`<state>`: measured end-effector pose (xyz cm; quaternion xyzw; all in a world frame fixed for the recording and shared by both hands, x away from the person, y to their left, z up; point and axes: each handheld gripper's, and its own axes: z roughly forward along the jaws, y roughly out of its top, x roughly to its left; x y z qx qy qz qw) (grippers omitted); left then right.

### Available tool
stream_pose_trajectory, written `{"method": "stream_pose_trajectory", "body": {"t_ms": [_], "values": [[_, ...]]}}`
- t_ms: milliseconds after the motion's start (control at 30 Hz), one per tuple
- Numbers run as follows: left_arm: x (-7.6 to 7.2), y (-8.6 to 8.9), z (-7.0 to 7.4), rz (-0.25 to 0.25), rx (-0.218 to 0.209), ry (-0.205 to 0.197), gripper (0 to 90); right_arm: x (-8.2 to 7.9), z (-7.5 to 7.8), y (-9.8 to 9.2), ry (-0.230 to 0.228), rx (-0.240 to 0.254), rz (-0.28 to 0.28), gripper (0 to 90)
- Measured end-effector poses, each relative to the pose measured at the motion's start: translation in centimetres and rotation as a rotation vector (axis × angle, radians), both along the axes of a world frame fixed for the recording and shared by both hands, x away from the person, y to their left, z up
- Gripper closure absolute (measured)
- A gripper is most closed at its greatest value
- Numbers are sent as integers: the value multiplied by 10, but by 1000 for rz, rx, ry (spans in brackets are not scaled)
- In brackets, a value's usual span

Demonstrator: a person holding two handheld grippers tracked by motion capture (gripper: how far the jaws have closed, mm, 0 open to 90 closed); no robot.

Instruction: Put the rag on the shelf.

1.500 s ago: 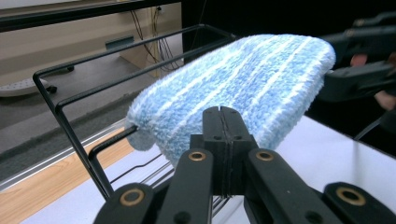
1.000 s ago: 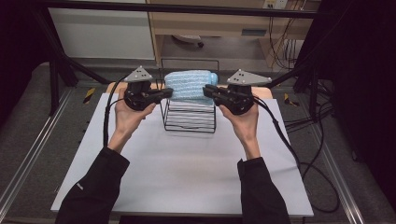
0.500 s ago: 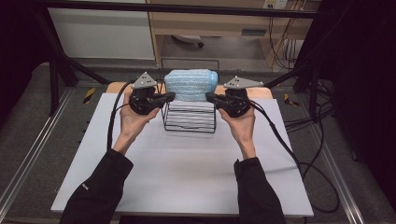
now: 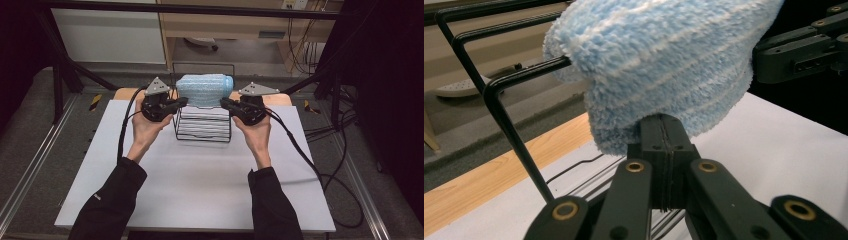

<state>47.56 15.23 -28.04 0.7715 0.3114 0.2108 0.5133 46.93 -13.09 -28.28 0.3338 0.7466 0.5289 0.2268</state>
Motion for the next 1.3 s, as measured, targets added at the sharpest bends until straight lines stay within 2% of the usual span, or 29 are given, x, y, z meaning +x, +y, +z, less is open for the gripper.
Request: {"method": "stream_pose_trajectory", "body": {"t_ms": [267,500,733,1033,1300], "values": [[-12,7,12,-15,-30,-12,844,-14,11,-5,-27,43,41,738],[-18,10,19,-21,-48,-12,767,-20,19,-4,-46,36,44,638],[-25,19,25,-7,-24,-21,628,-25,27,-7,-59,62,43,517],[-32,37,27,17,-29,-21,493,-31,33,-16,-56,89,48,356],[-45,50,16,19,4,-10,378,-38,30,-22,-39,54,45,171]]}}
